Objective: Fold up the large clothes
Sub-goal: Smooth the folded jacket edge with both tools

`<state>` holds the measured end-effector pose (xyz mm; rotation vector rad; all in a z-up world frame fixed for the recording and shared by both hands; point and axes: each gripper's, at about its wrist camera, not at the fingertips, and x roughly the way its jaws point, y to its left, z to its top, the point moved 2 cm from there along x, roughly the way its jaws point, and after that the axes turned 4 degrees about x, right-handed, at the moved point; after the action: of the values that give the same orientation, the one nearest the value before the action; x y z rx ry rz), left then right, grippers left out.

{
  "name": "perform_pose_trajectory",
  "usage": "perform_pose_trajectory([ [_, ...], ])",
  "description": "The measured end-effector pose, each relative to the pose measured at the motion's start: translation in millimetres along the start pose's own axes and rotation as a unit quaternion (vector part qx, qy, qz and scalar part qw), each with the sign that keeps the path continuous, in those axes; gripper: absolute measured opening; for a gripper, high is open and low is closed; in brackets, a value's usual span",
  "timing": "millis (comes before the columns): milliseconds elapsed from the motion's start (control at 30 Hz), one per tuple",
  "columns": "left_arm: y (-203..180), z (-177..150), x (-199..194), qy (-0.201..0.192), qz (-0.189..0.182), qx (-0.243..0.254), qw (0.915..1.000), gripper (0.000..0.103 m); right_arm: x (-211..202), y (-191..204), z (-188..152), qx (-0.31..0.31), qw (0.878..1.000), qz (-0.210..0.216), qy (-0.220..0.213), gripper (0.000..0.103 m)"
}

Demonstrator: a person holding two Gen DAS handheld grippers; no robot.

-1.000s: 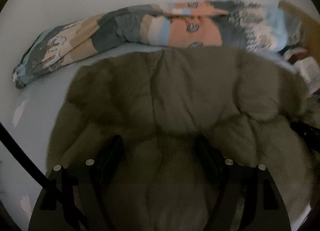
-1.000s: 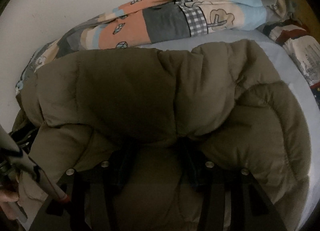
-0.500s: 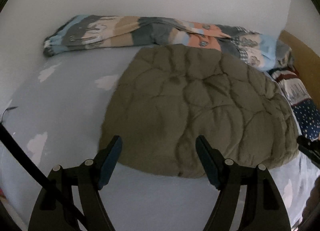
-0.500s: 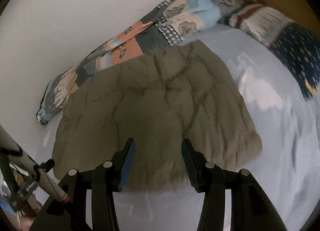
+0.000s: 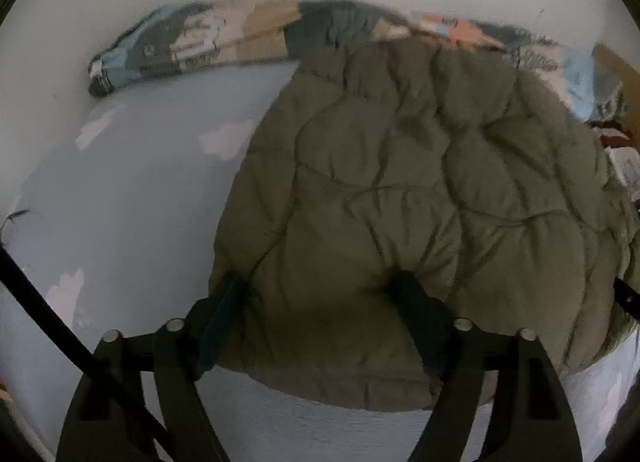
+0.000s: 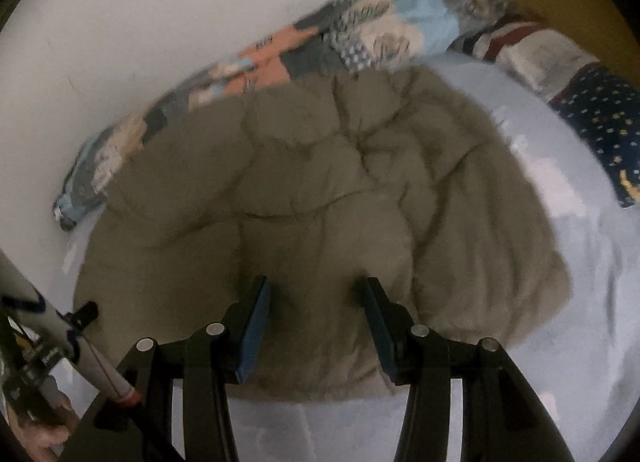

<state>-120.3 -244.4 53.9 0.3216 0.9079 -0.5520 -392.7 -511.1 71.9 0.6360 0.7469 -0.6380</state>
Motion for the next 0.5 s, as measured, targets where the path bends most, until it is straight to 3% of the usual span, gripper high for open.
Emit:
perform_pose_trajectory([
  [167, -2, 0, 4, 0.012, 0.009, 0.001, 0.9999, 0.084, 32, -3, -3, -0.019, 0.999, -0.009, 0.038, 0.053],
  [333, -14, 6, -38, -0.075, 0.015, 0.005, 0.9971, 0.082, 22, -2, 2, -0.018, 0.999, -0.007, 0.033, 0.052],
  [433, -28, 6, -51, -0.106, -0.008, 0.018, 0.9942, 0.082, -12, -8, 13, 0.003, 1.0, 0.02, -0.011, 0.044],
  [500, -36, 2, -44, -0.095, -0.007, 0.032, 0.9949, 0.082, -27, -19, 22, 0.002, 0.999, -0.015, -0.045, 0.044],
])
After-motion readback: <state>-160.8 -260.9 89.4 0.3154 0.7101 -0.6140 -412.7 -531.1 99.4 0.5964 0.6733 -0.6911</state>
